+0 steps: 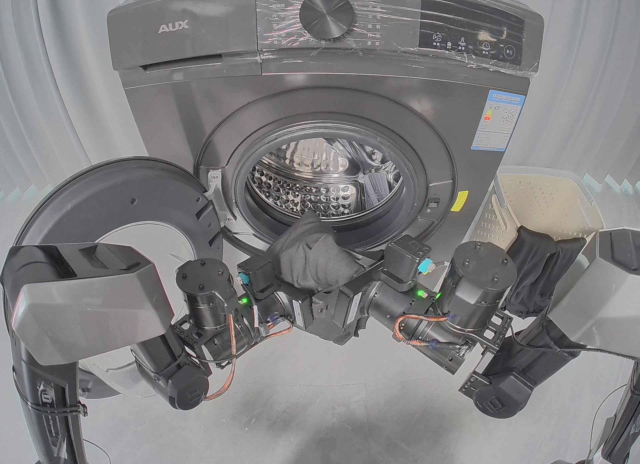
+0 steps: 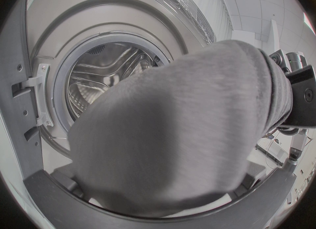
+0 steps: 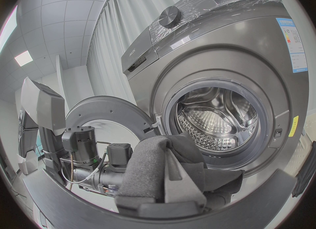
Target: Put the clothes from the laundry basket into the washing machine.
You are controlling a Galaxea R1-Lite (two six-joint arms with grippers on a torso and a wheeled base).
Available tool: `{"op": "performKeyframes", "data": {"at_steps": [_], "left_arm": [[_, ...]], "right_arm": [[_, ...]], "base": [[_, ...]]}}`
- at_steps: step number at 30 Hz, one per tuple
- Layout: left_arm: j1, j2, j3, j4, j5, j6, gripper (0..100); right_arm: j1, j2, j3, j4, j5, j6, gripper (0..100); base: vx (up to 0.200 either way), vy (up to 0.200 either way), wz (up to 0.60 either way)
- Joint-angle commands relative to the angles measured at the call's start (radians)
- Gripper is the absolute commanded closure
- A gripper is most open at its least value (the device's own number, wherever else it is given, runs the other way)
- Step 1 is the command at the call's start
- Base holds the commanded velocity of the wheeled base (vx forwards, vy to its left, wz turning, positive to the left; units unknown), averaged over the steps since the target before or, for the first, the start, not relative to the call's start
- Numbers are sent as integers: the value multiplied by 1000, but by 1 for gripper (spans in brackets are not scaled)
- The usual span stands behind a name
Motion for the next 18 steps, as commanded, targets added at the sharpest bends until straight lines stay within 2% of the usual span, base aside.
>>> {"op": "performKeyframes", "data": {"at_steps": [1,3,4,14,15,18], "left_arm": [[7,19,-10,-1,1,0,0],[7,19,-12,-1,1,3,0],[8,21,-15,-1,2,4,100],[25,-10,-16,-2,30,1,100],[28,-30,-9,-2,33,0,100],[34,-53,-2,-2,36,-5,100]], "right_arm": [[3,-1,3,-1,1,0,100],[3,-1,3,-1,2,1,100],[3,-1,5,-1,2,1,100],[-17,-4,23,2,-3,8,100],[-29,-12,44,3,-27,9,100],[-51,-20,89,9,-38,11,100]], "base": [[0,0,0],[0,0,0],[0,0,0],[0,0,0],[0,0,0],[0,0,0]]}}
